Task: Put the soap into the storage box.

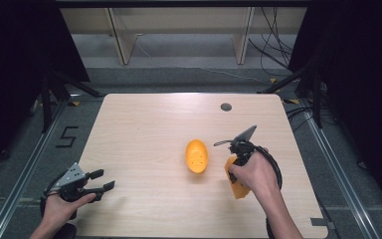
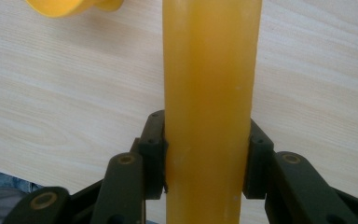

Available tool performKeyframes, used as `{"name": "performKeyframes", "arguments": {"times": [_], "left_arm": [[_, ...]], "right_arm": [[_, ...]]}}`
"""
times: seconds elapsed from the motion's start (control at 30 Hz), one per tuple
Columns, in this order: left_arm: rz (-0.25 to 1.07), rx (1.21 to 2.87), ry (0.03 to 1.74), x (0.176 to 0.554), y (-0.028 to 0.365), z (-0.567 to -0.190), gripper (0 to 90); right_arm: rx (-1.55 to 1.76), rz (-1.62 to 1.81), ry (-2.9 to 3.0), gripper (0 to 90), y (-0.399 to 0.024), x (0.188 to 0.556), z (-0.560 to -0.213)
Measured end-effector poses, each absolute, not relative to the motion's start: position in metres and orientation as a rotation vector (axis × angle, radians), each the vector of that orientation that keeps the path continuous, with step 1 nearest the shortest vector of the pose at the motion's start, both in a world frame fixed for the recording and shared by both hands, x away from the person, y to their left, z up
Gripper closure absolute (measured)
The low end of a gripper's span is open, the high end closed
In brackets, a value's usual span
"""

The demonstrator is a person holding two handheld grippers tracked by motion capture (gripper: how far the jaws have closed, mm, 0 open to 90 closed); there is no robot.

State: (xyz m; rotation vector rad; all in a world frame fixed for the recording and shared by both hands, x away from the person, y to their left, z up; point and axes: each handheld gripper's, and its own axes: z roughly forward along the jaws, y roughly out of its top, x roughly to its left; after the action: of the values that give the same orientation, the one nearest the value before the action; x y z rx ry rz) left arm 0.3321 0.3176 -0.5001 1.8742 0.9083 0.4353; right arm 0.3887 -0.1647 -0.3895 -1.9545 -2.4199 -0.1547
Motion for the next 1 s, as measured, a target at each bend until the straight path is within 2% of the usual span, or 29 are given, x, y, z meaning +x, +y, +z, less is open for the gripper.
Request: {"name": "performKeyframes", "arguments": {"times": [0.37, 1.0], "left_arm": [[0.439, 1.879, 0.898, 0.333, 0.318, -0.5, 32.0], [0.431, 1.878, 0.916, 0.332, 0.319, -0.5, 32.0]], "right_arm": [[-1.887, -0.199, -2.427, 61.4, -0.162, 0.393, -0.387], [-1.96, -0.169, -2.403, 61.4, -0.153, 0.402, -0.382]]}}
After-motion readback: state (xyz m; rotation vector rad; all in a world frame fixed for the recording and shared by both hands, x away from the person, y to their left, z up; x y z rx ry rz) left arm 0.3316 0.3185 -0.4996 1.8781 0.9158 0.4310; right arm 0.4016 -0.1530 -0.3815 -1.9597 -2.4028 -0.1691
